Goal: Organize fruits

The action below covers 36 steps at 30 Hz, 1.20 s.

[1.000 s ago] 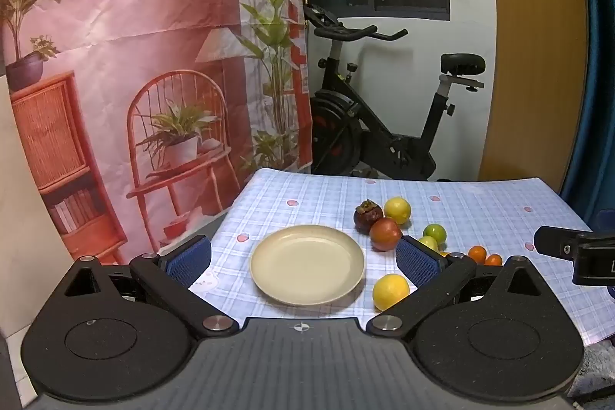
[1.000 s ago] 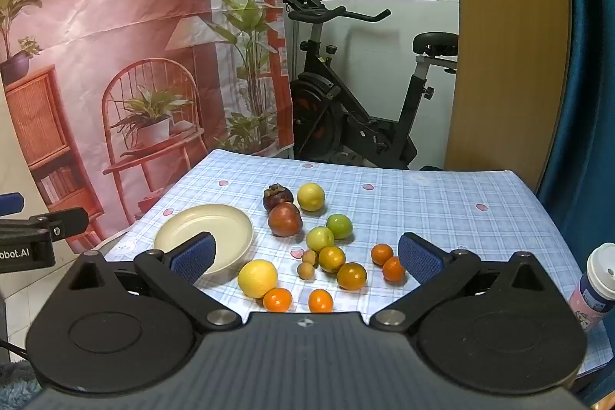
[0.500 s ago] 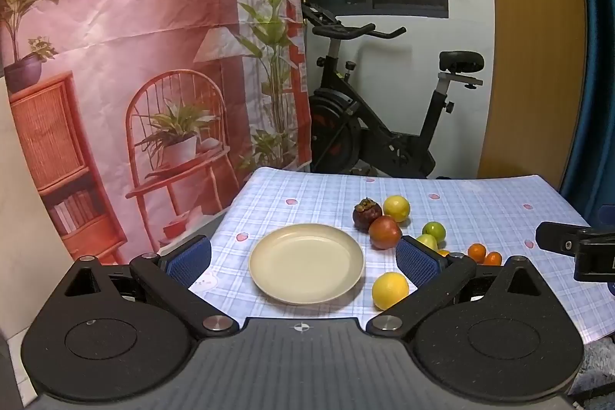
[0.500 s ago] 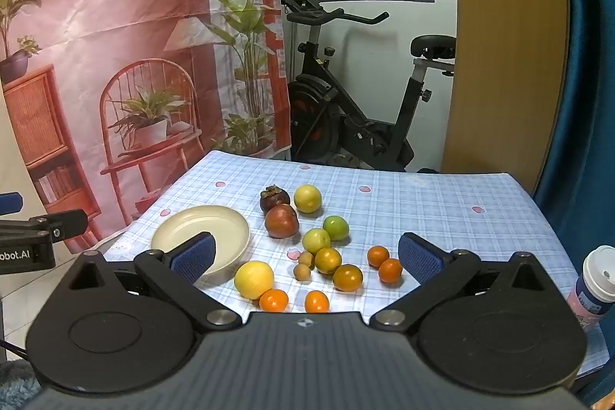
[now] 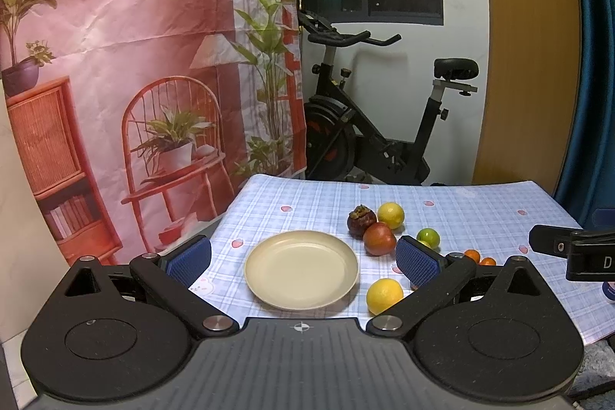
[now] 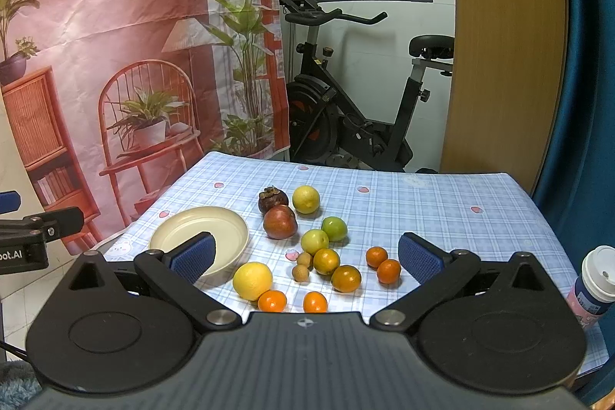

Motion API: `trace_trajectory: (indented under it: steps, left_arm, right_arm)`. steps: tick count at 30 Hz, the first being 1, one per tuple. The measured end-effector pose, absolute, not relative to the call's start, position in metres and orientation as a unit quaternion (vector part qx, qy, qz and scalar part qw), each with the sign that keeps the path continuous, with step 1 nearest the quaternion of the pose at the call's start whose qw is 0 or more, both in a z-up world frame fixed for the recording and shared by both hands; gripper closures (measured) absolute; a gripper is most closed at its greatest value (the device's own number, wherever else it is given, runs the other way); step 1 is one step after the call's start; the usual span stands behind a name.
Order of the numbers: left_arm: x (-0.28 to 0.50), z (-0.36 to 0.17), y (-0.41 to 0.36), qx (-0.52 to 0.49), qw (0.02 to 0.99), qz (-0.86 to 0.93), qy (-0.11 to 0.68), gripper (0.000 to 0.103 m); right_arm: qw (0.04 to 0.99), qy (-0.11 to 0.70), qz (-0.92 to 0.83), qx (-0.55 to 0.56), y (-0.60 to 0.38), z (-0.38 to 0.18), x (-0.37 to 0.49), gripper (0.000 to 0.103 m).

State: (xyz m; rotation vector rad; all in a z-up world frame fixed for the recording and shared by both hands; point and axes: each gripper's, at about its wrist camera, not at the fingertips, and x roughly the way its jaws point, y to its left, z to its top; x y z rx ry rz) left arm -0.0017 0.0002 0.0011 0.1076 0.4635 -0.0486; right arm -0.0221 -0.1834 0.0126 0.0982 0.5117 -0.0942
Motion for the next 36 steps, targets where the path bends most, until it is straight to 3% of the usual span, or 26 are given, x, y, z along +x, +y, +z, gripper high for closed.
trace_trajectory:
  steps: [36]
  left_arm:
    - [-0.0011,-0.0005,-0.0010,0.045,0.970,-0.025,0.237,0.000]
  right_arm:
    - [0.965,0.253,-0.046,0.048,-0.1835,0.0123,-0.0226,0.000]
